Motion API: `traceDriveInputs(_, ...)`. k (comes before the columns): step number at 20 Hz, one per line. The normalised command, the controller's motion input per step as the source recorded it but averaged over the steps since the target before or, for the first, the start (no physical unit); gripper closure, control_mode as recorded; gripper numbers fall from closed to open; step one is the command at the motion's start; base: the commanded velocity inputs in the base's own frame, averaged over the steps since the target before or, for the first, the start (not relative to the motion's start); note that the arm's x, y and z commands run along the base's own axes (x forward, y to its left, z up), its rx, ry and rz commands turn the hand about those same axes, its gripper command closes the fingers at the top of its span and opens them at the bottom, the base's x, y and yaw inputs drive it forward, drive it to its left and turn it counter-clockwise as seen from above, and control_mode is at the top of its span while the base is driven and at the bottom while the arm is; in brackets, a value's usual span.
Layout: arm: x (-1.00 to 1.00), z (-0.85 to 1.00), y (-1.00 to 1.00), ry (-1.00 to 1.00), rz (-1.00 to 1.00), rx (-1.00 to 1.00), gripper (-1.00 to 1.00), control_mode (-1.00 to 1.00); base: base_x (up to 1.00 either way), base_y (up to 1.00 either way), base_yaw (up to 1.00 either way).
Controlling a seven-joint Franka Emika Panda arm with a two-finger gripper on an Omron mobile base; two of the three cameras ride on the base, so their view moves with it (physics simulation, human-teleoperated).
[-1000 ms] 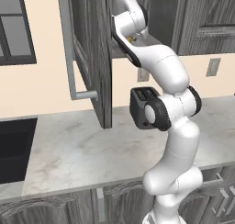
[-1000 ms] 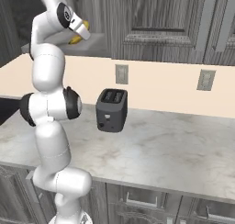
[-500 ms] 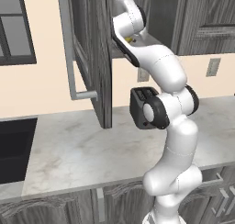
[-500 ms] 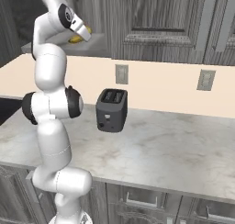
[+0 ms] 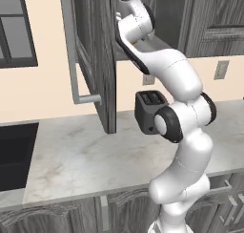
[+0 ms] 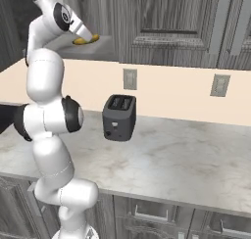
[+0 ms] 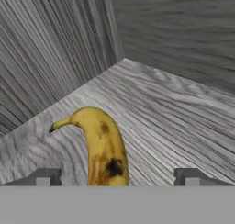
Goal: Pick the banana from the counter and place it in the cabinet. Then close the cabinet.
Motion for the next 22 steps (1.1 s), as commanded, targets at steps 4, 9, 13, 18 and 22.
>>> traceDriveInputs(4,-0.76,0.00,-0.31,-0.16,0.00,-0.06,-1.00,-1.00,0.00,0.00,0.00)
traceDriveInputs(9,-0.98,0.04,-0.48,-0.06,0.00,-0.02,-1.00,-1.00,0.00,0.00,0.00)
traceDriveInputs(13,-1.00,0.28,-0.36,0.00,0.02,0.00,-1.00,-1.00,0.00,0.00,0.00)
traceDriveInputs(18,-1.00,0.47,-0.03,0.05,0.06,0.00,-1.00,-1.00,0.00,0.00,0.00)
traceDriveInputs(22,-0.99,0.33,0.00,0.07,0.09,0.00,-1.00,-1.00,0.00,0.00,0.00)
